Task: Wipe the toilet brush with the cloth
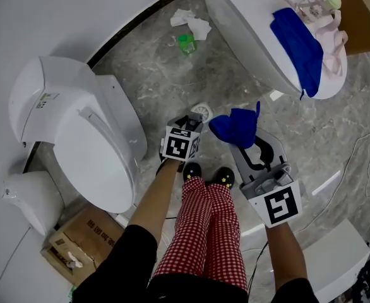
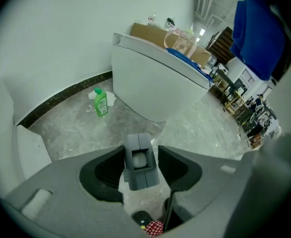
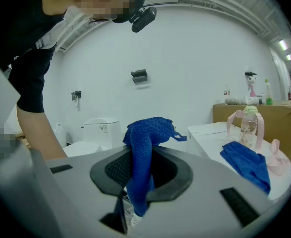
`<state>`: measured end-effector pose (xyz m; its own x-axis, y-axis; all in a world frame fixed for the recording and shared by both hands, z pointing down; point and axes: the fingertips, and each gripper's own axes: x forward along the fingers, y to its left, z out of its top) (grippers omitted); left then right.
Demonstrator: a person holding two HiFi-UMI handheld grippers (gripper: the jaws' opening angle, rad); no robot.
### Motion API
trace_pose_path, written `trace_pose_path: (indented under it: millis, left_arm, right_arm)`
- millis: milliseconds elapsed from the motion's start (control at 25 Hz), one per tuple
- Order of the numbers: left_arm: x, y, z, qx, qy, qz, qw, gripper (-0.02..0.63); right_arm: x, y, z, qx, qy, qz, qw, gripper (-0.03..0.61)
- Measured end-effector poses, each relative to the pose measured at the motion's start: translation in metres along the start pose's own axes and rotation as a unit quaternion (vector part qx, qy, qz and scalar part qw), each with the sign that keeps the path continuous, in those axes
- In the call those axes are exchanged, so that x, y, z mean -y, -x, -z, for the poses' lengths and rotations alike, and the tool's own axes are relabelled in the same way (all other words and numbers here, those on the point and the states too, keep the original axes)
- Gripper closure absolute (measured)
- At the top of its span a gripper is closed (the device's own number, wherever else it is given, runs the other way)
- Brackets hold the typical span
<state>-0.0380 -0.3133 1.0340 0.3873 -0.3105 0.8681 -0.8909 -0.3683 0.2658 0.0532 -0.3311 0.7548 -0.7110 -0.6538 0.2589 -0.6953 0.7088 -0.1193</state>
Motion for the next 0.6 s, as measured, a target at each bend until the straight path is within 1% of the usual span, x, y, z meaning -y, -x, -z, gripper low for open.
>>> trace_pose_path:
  millis: [160, 320, 600]
  left_arm:
    - [-0.002, -0.005, 0.0, -0.012, -0.008, -0.002, 0.9999, 0.417]
    - [-0.004, -0.012, -0.002, -0.02, -0.004, -0.006, 0.9998, 0.417]
    - [-0.004, -0.021, 0.0, -0.054, -0.015, -0.015, 0.9983, 0.417]
  right_arm:
    - [0.005, 0.003, 0.003, -0.001, -0.005, 0.011, 1.0, 0.497]
    - [0.009, 0.007, 0.009, -0.005, -0.009, 0.019, 1.0, 0.497]
    - [0.016, 0.013, 0.013, -0.005, -0.014, 0.029, 0.999, 0.497]
